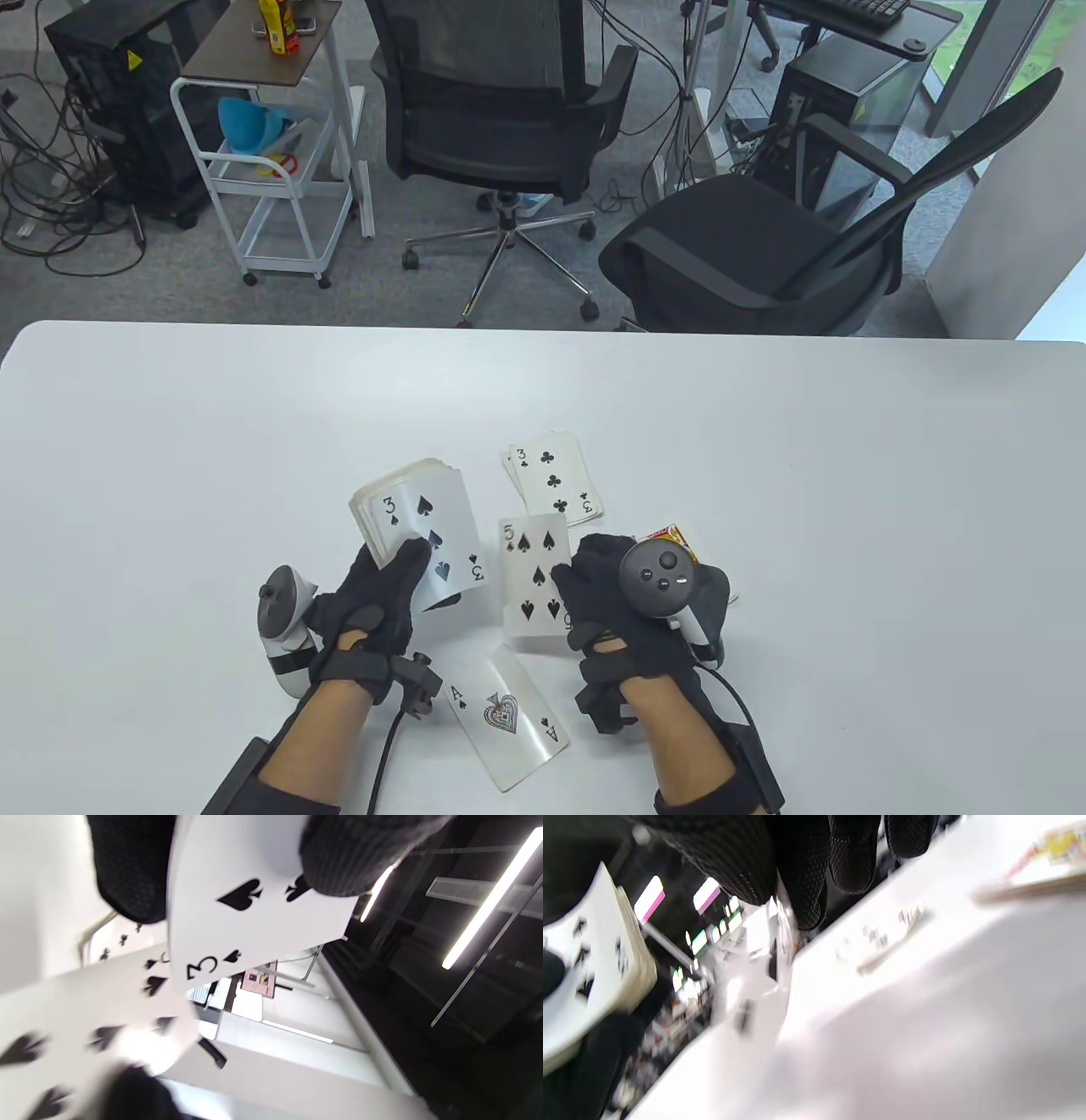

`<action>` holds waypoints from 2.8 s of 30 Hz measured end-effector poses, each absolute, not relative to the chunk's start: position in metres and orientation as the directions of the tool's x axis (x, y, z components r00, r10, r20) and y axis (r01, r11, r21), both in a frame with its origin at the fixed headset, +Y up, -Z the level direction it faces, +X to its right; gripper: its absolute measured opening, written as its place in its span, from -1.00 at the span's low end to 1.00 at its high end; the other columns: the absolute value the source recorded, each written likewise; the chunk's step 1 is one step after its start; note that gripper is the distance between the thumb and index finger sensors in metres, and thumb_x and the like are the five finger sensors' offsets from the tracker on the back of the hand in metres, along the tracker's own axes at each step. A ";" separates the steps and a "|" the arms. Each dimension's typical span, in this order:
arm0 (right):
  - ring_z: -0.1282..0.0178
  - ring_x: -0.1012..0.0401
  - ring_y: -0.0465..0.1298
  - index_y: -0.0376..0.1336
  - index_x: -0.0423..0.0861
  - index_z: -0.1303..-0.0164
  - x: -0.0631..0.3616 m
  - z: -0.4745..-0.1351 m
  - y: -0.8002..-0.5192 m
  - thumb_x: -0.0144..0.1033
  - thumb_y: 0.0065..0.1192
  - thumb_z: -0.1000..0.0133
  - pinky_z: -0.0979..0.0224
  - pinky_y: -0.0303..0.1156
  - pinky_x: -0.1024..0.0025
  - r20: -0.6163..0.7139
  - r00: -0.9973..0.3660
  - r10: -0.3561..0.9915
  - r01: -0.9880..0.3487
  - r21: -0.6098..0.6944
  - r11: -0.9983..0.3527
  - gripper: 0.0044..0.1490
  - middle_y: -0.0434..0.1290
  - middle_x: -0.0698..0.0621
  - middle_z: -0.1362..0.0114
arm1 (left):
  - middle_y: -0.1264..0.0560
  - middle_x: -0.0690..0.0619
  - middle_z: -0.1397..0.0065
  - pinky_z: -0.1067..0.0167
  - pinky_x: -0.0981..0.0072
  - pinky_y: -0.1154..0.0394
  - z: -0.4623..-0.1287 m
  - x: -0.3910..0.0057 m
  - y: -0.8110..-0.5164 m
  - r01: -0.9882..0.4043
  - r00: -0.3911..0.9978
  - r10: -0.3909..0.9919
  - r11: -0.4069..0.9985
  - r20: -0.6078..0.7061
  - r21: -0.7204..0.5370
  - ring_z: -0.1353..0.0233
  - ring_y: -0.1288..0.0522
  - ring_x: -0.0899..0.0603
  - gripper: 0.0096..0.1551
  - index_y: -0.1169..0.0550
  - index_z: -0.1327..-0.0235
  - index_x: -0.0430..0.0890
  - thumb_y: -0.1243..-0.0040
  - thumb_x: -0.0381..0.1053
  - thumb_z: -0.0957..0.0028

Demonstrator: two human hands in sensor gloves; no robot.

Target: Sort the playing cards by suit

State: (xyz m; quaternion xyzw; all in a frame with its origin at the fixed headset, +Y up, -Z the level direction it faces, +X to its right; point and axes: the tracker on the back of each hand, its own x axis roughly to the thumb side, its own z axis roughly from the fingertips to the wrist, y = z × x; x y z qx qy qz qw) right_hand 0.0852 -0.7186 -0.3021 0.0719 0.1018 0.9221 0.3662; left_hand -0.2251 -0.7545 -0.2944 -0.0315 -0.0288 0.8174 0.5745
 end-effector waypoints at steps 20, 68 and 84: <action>-0.61 -0.36 -0.06 0.38 -0.23 -0.08 0.021 -0.278 -0.734 -0.02 0.49 -0.23 -0.45 -0.32 -0.49 0.195 -0.940 0.281 -0.177 0.425 -0.887 -0.46 0.15 -0.33 -0.58 | -0.45 0.04 -0.50 -0.10 0.08 -0.72 -0.295 -0.225 -0.755 -0.932 -0.346 0.938 -0.347 -0.025 -0.103 -0.40 -0.59 -0.20 -0.27 -0.30 -0.52 0.02 -0.35 0.20 -0.20; -0.58 -0.28 0.21 0.40 -0.27 -0.04 0.066 -0.281 -0.709 -0.13 0.33 -0.21 -0.49 0.00 -0.44 0.376 -0.586 0.718 -0.797 -0.107 -0.594 -0.53 0.35 -0.22 -0.49 | -0.47 0.03 -0.49 -0.08 0.09 -0.73 -0.285 -0.177 -0.768 -0.897 -0.209 0.965 -0.254 -0.158 -0.361 -0.38 -0.61 -0.21 -0.25 -0.31 -0.52 0.01 -0.39 0.20 -0.19; -0.58 -0.29 0.19 0.40 -0.21 -0.18 0.090 -0.291 -0.709 -0.17 0.38 -0.21 -0.48 -0.02 -0.45 0.287 -0.590 0.755 -0.806 -0.150 -0.572 -0.53 0.34 -0.22 -0.50 | -0.45 0.03 -0.51 -0.10 0.08 -0.72 -0.289 -0.191 -0.763 -0.903 -0.271 0.951 -0.304 -0.146 -0.303 -0.40 -0.59 -0.21 -0.26 -0.29 -0.53 0.02 -0.35 0.21 -0.21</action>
